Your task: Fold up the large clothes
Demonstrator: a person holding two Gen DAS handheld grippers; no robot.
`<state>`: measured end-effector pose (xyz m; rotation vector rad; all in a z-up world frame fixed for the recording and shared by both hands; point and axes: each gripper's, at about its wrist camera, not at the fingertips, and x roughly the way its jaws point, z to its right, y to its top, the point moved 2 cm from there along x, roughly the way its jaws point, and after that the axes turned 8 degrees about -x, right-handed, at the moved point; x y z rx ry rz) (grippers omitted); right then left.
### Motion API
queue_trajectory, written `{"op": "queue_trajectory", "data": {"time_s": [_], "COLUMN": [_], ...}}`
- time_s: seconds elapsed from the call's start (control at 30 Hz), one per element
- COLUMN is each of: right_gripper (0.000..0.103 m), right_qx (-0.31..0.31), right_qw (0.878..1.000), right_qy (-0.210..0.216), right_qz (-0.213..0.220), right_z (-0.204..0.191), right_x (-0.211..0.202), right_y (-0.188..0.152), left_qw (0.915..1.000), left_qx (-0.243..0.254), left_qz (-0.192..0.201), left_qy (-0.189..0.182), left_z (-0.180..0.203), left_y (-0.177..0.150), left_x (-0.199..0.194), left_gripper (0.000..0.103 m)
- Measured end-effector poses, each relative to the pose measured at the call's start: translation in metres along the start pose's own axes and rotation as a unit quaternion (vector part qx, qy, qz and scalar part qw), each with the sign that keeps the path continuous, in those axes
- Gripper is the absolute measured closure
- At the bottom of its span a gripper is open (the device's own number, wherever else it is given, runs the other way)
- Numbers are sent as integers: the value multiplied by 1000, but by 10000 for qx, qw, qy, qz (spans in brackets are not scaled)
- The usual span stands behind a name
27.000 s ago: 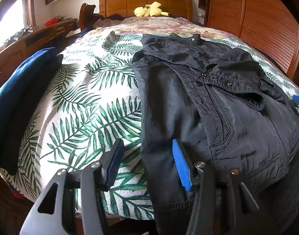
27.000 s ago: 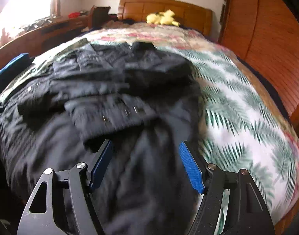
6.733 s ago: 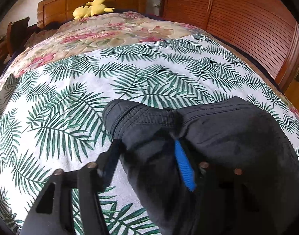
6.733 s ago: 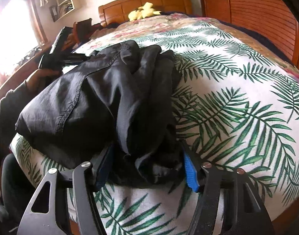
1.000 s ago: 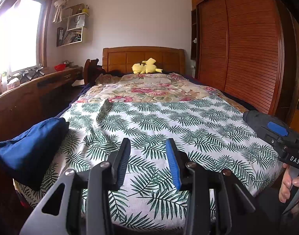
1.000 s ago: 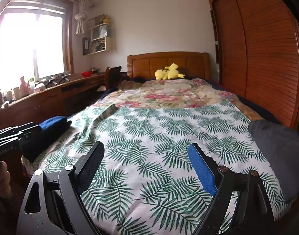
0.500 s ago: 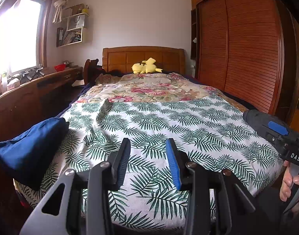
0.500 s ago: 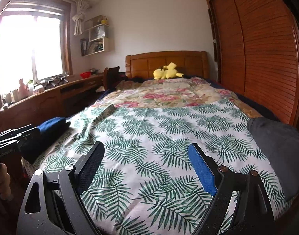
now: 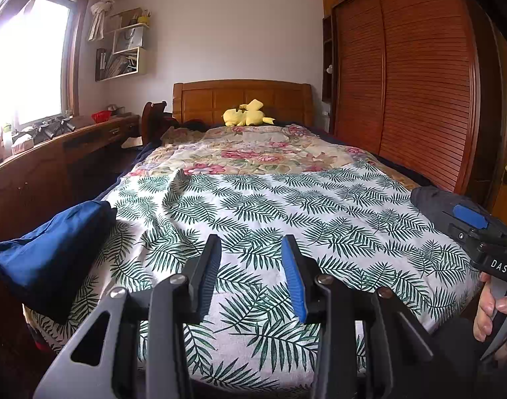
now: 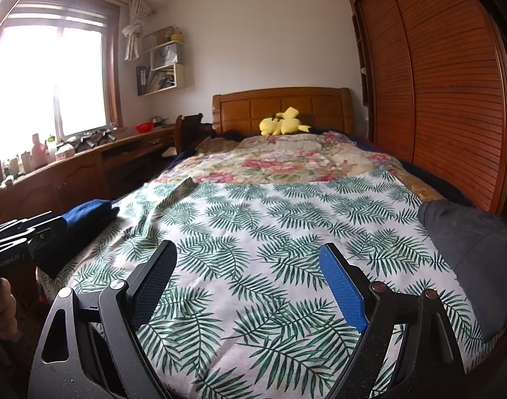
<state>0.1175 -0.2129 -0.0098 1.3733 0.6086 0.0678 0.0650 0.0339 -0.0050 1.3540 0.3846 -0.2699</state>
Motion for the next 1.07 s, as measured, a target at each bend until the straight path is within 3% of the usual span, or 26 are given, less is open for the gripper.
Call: {"op": "queue_trajectory", "data": {"time_s": [1.07], "right_gripper": [14], "right_qx": [10], "right_qw": [10000], "right_qy": [-5], "right_qz": [4], "right_z": [2], "right_x": [-1], "right_y": [0], "left_qw": [10000], "left_qx": [-19], "left_qz": [73], "left_qy": [-3], "left_z": [3], "left_y": [3], "left_x": [-2], "left_gripper": [66]}}
